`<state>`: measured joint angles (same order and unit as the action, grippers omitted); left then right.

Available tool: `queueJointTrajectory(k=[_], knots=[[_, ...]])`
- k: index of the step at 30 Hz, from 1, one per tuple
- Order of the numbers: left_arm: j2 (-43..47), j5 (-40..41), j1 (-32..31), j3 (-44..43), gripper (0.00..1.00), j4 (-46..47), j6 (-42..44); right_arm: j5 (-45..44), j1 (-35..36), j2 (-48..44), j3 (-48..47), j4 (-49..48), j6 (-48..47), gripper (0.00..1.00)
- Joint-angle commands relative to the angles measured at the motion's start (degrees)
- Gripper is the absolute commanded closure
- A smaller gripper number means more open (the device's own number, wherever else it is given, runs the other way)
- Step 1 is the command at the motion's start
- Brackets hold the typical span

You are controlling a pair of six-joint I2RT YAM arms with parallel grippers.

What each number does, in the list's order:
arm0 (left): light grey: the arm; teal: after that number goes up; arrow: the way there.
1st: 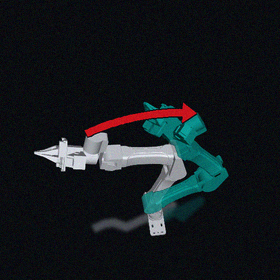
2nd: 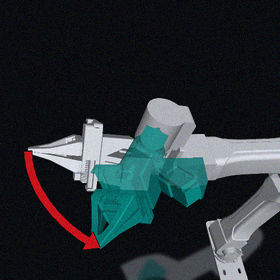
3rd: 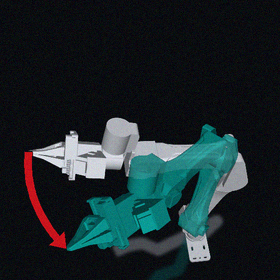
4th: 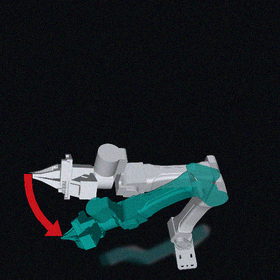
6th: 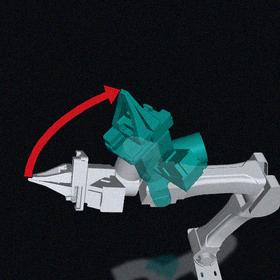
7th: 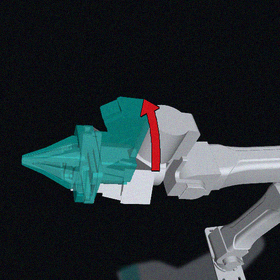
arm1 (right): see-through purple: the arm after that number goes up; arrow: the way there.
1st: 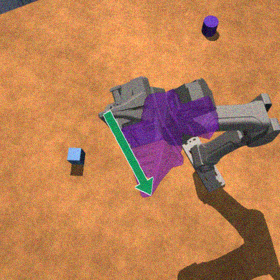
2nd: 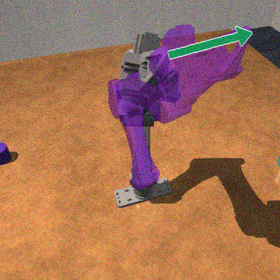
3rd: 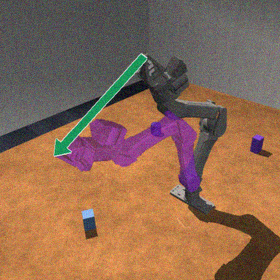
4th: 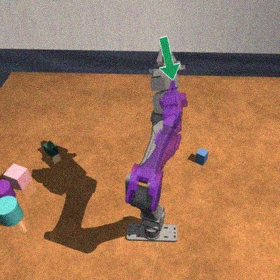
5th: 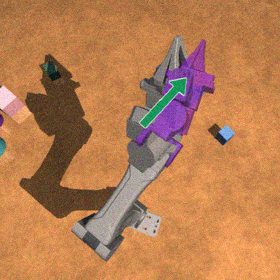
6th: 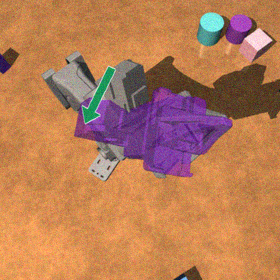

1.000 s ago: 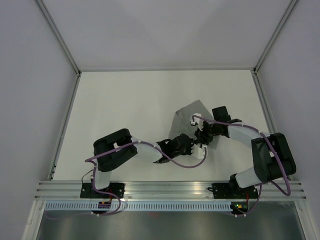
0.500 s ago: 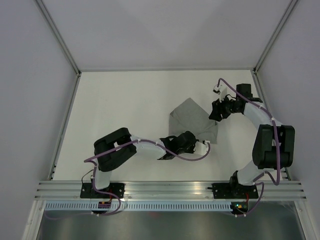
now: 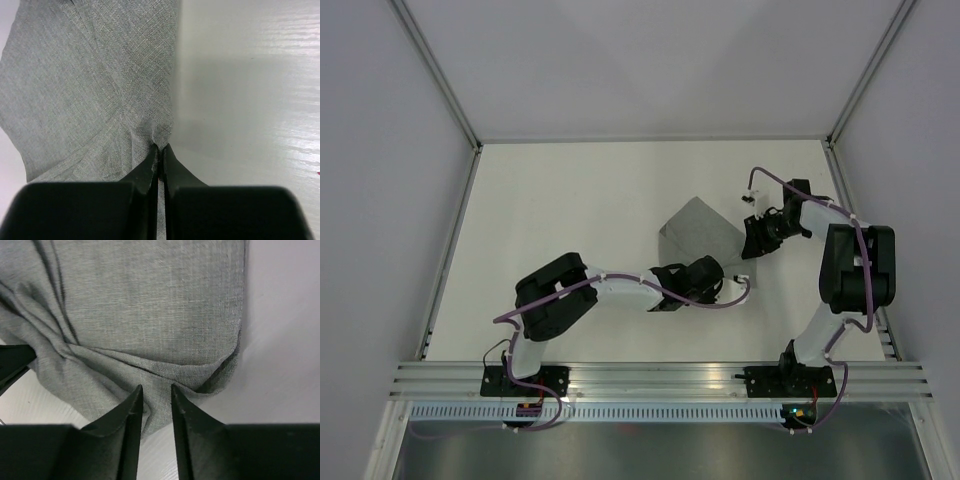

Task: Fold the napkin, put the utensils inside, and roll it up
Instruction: Roll the napkin with the utensil

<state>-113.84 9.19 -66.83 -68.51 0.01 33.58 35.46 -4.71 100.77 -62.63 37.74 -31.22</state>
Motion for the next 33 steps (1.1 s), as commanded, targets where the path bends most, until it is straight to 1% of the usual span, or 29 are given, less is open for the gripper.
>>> queueJointTrajectory(k=[1, 8, 16, 17, 19, 20, 22, 23, 24, 25, 26, 28, 33], knots=[[-1.9, -5.1, -0.1, -3.5, 0.98, -7.6, -4.7, -2.9, 0.1, 4.3, -3.1, 1.9, 1.9, 0.67], [-3.2, -8.9, 0.0, -6.2, 0.98, -11.8, -5.7, -5.3, 1.0, 8.3, -6.2, 0.1, 3.5, 0.71], [-4.5, -18.8, 2.6, -10.3, 0.98, -17.7, -8.9, -1.6, 2.0, 12.7, -9.5, 0.2, 1.7, 0.72], [-4.5, -21.5, 3.4, -10.6, 0.98, -18.2, -9.8, -1.1, 2.2, 13.5, -9.8, 0.8, 1.3, 0.72], [-4.6, -23.8, 4.4, -11.7, 0.98, -19.5, -10.7, -0.9, 2.4, 13.8, -10.1, 0.5, 1.3, 0.72], [-4.6, -26.6, 4.9, -12.0, 0.98, -20.0, -11.3, -0.9, 2.9, 13.9, -9.9, 0.1, 1.2, 0.73], [-4.9, -29.3, 6.8, -13.0, 0.98, -21.4, -12.7, -1.1, 3.0, 13.5, -9.7, -0.5, 1.5, 0.72], [-4.9, -32.5, 7.3, -13.4, 0.98, -21.8, -13.2, -1.1, 3.0, 13.2, -9.6, -1.2, 1.5, 0.72], [-5.1, -34.0, 8.5, -13.9, 0.98, -22.2, -14.1, -1.2, 3.0, 12.5, -9.2, -1.6, 1.5, 0.71], [-5.2, -35.7, 9.2, -14.4, 0.98, -22.7, -14.5, -1.2, 3.0, 12.0, -8.8, -2.1, 1.8, 0.68], [-5.9, -39.2, 10.3, -14.9, 0.98, -23.7, -15.6, -1.0, 3.0, 11.0, -8.5, -2.9, 1.9, 0.67], [-6.8, -44.8, 11.6, -16.8, 0.98, -25.3, -16.8, -0.1, 3.0, 9.5, -8.1, -4.1, 2.0, 0.66], [-11.0, -53.9, 15.5, -20.3, 0.98, -27.7, -20.7, 1.1, 3.0, 6.3, -6.2, -6.5, 2.7, 0.64]])
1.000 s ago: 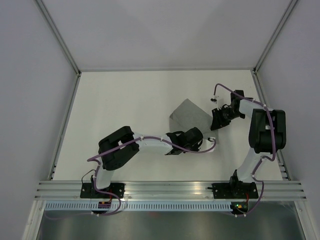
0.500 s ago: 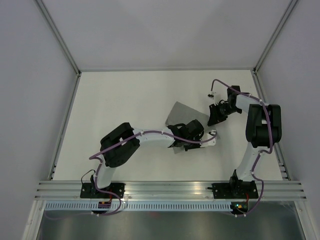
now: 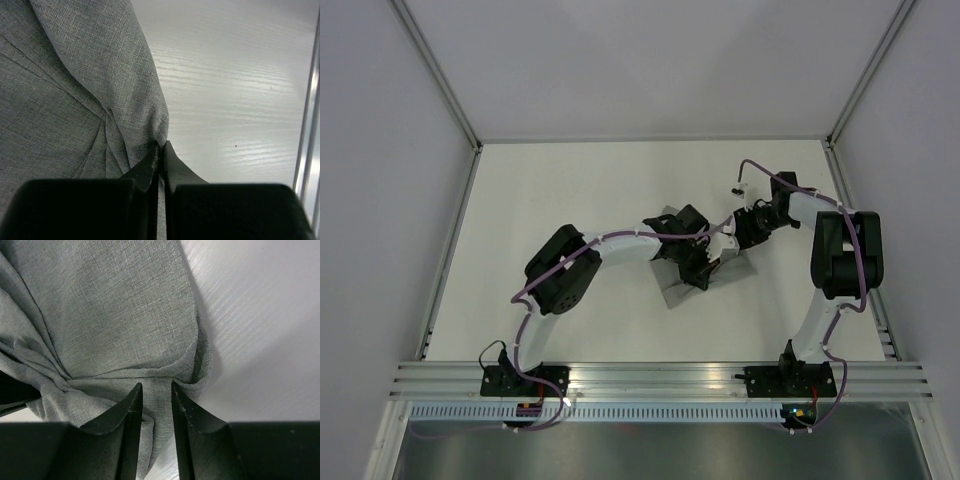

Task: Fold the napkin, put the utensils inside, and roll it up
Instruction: Roll the napkin with the utensil

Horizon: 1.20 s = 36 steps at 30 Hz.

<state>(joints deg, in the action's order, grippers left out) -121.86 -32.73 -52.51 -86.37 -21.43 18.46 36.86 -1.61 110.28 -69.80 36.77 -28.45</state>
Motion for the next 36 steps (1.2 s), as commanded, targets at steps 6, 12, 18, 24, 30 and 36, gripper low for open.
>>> queueJointTrajectory(k=[6, 12, 18, 24, 30, 36], knots=[[-9.0, -22.5, 4.3, -6.9, 0.98, -7.9, -11.5, 0.5, -0.1, -4.3, 0.9, -6.1, -0.8, 0.64], [-13.6, -28.6, 6.1, -9.6, 0.98, -8.0, -17.8, 1.6, -0.1, -7.4, 2.8, -7.8, -2.7, 0.63], [-17.4, -30.6, 7.9, -10.9, 0.98, -8.0, -24.3, 1.5, 0.0, -16.3, 8.2, -11.5, -5.6, 0.62], [-18.1, -29.7, 9.4, -10.3, 0.98, -8.1, -27.7, 3.7, 0.9, -28.3, 15.6, -8.9, -16.2, 0.59], [-18.4, -29.0, 10.3, -9.8, 0.98, -8.1, -29.4, -0.6, 9.9, -38.4, 29.7, -10.6, -27.7, 0.53], [-19.7, -28.2, 10.7, -10.2, 0.98, -8.6, -30.8, -2.2, 15.5, -42.8, 35.3, -14.5, -31.3, 0.45]])
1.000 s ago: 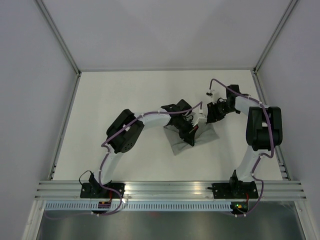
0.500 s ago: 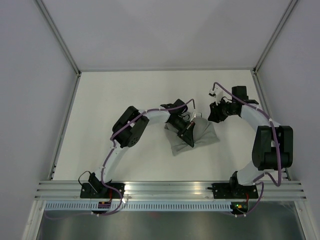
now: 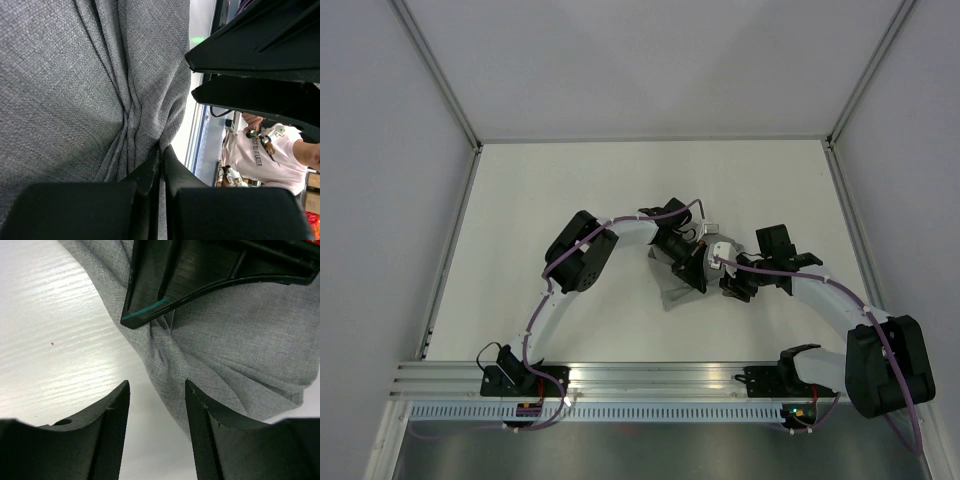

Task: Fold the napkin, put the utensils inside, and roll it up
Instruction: Roll the napkin with the utensil

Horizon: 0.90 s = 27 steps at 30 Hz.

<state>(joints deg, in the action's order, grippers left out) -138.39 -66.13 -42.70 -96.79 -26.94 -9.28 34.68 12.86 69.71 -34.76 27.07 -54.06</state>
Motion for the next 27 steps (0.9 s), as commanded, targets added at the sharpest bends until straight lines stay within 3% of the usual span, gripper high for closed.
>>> queueJointTrajectory(k=[1, 15, 27], knots=[[-3.5, 5.5, 0.9, 0.1, 0.98, -3.5, -3.0, -0.2, 1.8, -2.2, 0.5, -4.9, -6.2, 0.45], [-5.0, 7.9, 0.9, -0.5, 0.98, -3.6, -4.9, -1.3, 7.2, -1.2, 4.1, -6.9, -9.1, 0.44], [-4.4, 8.8, 1.0, -2.0, 0.98, -3.3, -6.6, -2.9, 7.4, 4.7, 1.9, -8.4, -7.2, 0.51]])
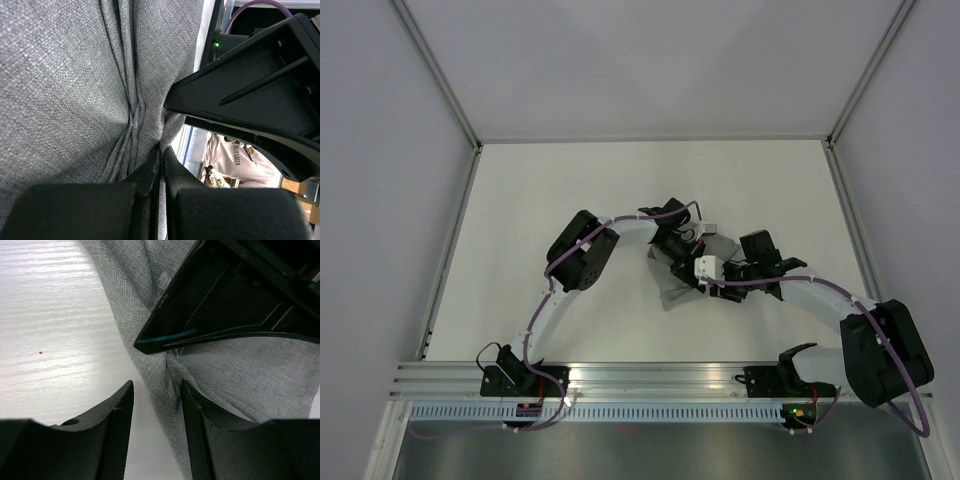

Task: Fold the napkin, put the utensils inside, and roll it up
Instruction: Roll the napkin with the utensil

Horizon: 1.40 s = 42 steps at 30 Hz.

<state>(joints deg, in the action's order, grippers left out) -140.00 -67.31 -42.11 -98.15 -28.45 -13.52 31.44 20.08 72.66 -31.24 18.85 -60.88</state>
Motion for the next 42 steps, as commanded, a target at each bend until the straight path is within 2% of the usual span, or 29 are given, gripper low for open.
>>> queueJointTrajectory(k=[1, 2, 3, 5, 7, 8, 14, 15, 19, 24, 30, 35, 38, 39, 42], knots=[[-2.8, 10.0, 0.4, -0.6, 0.98, -1.8, -2.4, 0.2, 0.1, 2.7, -1.8, 0.0, -0.4, 0.51], [-2.8, 10.1, 0.4, -0.8, 0.98, -1.9, -2.4, 0.4, 0.1, 3.2, -2.7, 0.6, -0.5, 0.52], [-2.7, 10.2, 0.4, -0.8, 0.98, -1.8, -2.4, 0.4, 0.1, 3.6, -3.1, 1.1, -0.6, 0.62], [-2.4, 10.4, 0.4, -0.8, 0.96, -1.4, -2.9, 0.4, 0.1, 5.0, -4.3, 2.6, -1.0, 0.71], [-1.8, 11.3, 0.4, -0.3, 0.92, -0.6, -4.2, 0.4, 0.1, 6.3, -5.1, 4.1, -1.0, 0.76], [-1.3, 11.8, 0.4, 0.1, 0.90, 1.4, -5.0, 0.3, 0.1, 6.7, -5.8, 4.7, -1.1, 0.83], [4.3, 14.7, 1.9, 6.4, 0.76, 14.3, -16.1, 0.9, 0.1, 11.2, -9.9, 10.8, -1.7, 0.99], [5.3, 15.4, 2.3, 7.7, 0.73, 20.3, -19.9, 1.0, 0.1, 12.1, -10.4, 12.4, -1.9, 1.00], [10.8, 18.4, 4.0, 15.8, 0.70, 33.9, -27.2, 1.3, 0.0, 14.8, -13.3, 15.8, -1.7, 1.00], [20.0, 26.8, 5.4, 24.7, 0.68, 46.5, -33.2, 2.9, -1.2, 20.6, -18.4, 21.8, -2.3, 0.99], [34.7, 48.1, 6.5, 42.8, 0.68, 63.3, -38.2, 7.8, -5.0, 29.8, -26.4, 32.5, -4.3, 1.00], [45.9, 62.5, 4.8, 54.8, 0.67, 70.1, -31.0, 10.7, -7.8, 38.0, -34.4, 39.8, -6.2, 0.99], [52.2, 73.6, -0.9, 57.3, 0.64, 70.3, -17.5, 11.6, -9.1, 42.6, -37.9, 42.9, -6.4, 1.00], [52.9, 78.2, -2.8, 57.0, 0.62, 70.0, -9.6, 12.1, -9.5, 44.6, -38.6, 43.8, -6.2, 1.00], [53.3, 84.3, -11.5, 55.7, 0.60, 70.6, 5.2, 12.9, -10.3, 48.3, -42.5, 45.9, -5.5, 1.00]])
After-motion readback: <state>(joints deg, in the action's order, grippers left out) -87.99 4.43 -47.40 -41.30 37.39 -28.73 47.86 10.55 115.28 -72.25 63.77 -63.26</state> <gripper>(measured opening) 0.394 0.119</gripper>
